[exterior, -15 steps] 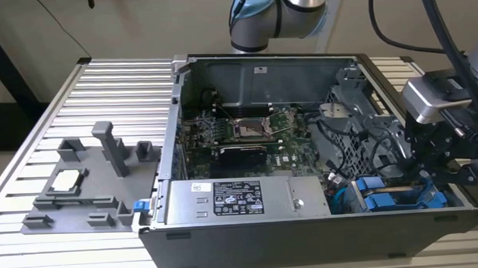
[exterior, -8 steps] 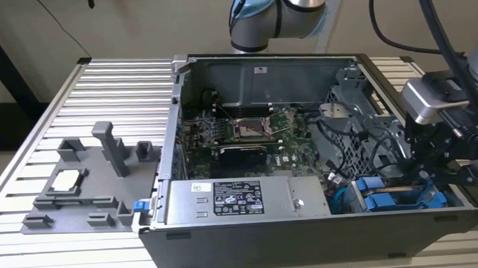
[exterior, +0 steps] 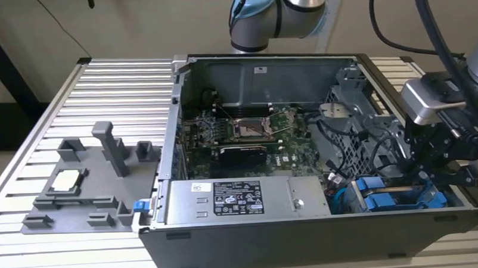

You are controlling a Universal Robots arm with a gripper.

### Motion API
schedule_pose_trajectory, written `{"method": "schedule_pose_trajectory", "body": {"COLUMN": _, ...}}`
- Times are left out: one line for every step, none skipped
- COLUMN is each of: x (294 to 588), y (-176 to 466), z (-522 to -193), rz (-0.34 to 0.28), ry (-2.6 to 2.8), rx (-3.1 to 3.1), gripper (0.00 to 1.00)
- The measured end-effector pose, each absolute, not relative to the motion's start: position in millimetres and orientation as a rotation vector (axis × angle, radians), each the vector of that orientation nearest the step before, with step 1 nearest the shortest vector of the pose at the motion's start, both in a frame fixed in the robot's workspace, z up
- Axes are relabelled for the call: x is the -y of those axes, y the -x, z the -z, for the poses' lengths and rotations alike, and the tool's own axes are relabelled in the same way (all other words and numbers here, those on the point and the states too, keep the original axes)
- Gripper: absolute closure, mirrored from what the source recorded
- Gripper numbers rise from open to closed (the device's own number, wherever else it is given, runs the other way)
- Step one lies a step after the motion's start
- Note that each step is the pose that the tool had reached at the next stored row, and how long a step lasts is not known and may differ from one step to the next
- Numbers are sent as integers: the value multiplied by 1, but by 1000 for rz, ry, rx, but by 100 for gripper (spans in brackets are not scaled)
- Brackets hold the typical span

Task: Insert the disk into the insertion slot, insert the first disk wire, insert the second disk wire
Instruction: 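Insert the first disk wire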

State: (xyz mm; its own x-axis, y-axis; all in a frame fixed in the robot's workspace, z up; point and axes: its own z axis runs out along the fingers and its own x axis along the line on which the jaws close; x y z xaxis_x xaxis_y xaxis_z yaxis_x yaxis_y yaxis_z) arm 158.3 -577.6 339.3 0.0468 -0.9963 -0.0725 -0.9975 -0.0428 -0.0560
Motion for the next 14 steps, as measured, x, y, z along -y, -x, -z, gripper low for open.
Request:
{"method": "schedule_pose_trajectory", "body": {"x": 578, "y": -158, "z": -339, "rz": -21, "ry": 2204, "rx": -2109, "gripper": 81}}
{"method": "schedule_pose_trajectory", "body": {"x": 578, "y": -158, "z": -339, "rz": -21, "ry": 2204, "rx": -2110, "gripper": 81}}
{"method": "schedule_pose_trajectory", "body": {"x": 578, "y": -158, "z": -339, "rz": -21, "ry": 2203, "rx": -2110, "gripper": 81}}
{"method": "schedule_pose_trajectory", "body": {"x": 578, "y": -158, "z": -339, "rz": -21, "ry": 2202, "rx": -2111, "gripper": 81}}
{"method": "schedule_pose_trajectory", "body": {"x": 578, "y": -158, "z": -339, "rz": -22, "ry": 2200, "rx": -2113, "gripper": 81}}
{"method": "schedule_pose_trajectory", "body": {"x": 578, "y": -158, "z": -339, "rz": -22, "ry": 2197, "rx": -2118, "gripper": 81}}
{"method": "schedule_pose_trajectory", "body": {"x": 578, "y": -158, "z": -339, "rz": -22, "ry": 2192, "rx": -2123, "gripper": 81}}
{"method": "schedule_pose_trajectory", "body": {"x": 578, "y": -158, "z": -339, "rz": -22, "ry": 2188, "rx": -2126, "gripper": 81}}
{"method": "schedule_pose_trajectory", "body": {"x": 578, "y": -158, "z": -340, "rz": -22, "ry": 2186, "rx": -2129, "gripper": 81}}
{"method": "schedule_pose_trajectory", "body": {"x": 578, "y": -158, "z": -340, "rz": -22, "ry": 2185, "rx": -2130, "gripper": 81}}
{"method": "schedule_pose_trajectory", "body": {"x": 578, "y": -158, "z": -341, "rz": -22, "ry": 2184, "rx": -2131, "gripper": 81}}
{"method": "schedule_pose_trajectory", "body": {"x": 577, "y": -158, "z": -341, "rz": -22, "ry": 2183, "rx": -2132, "gripper": 81}}
{"method": "schedule_pose_trajectory", "body": {"x": 577, "y": -158, "z": -341, "rz": -22, "ry": 2181, "rx": -2134, "gripper": 81}}
{"method": "schedule_pose_trajectory", "body": {"x": 577, "y": -158, "z": -342, "rz": -22, "ry": 2179, "rx": -2136, "gripper": 81}}
